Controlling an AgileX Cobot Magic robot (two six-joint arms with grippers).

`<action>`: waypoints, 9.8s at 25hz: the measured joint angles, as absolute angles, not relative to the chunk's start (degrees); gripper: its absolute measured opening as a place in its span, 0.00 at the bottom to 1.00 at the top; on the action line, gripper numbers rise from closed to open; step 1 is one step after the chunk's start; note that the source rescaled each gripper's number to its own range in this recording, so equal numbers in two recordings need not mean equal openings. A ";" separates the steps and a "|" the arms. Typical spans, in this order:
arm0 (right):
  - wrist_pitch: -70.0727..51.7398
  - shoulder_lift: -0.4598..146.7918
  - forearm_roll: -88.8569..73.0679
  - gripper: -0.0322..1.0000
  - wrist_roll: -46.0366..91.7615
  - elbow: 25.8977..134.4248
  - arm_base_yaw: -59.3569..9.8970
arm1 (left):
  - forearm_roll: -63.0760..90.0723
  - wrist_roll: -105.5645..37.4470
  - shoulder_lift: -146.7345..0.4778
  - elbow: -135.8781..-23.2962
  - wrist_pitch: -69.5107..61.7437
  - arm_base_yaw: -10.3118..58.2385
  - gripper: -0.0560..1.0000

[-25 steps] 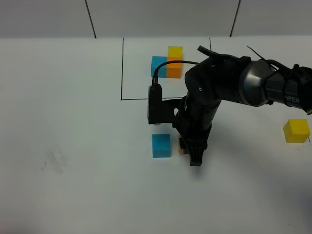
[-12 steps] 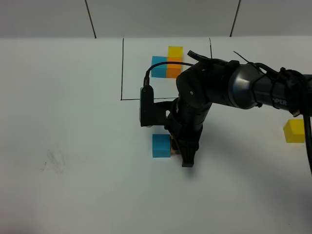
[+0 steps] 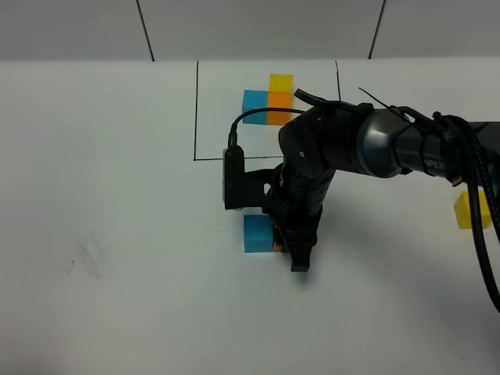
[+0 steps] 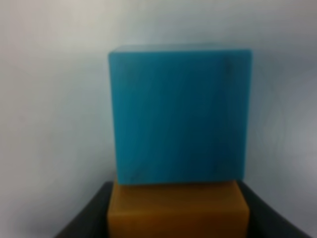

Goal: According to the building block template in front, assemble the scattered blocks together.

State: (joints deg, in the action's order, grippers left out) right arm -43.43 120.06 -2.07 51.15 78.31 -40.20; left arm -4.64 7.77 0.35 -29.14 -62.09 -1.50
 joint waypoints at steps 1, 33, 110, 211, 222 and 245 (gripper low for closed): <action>-43.30 120.33 -2.07 0.26 51.15 78.31 -40.20 | -4.64 7.77 0.35 -29.14 -62.09 -1.50 0.62; -60.55 108.32 8.11 1.00 6.34 81.86 -34.51 | -5.90 7.77 0.35 -29.09 -62.09 -1.50 0.62; -57.75 115.11 14.12 0.26 -49.72 90.24 -34.88 | -6.02 7.79 0.35 -29.03 -62.09 -1.50 0.62; -66.11 82.92 29.56 0.82 -13.28 100.07 -6.21 | -6.02 7.73 0.35 -29.03 -62.09 -1.50 0.62; -69.74 57.35 21.32 0.81 6.77 89.87 7.98 | -6.02 7.68 0.35 -29.03 -62.09 -1.50 0.62; -58.38 -0.34 4.13 0.79 6.64 35.87 -4.78 | -6.06 7.68 0.35 -29.03 -62.09 -1.50 0.62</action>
State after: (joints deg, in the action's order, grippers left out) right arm -58.38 -0.34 4.13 6.64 35.87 -4.78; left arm -6.06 7.68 0.35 -29.03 -62.09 -1.50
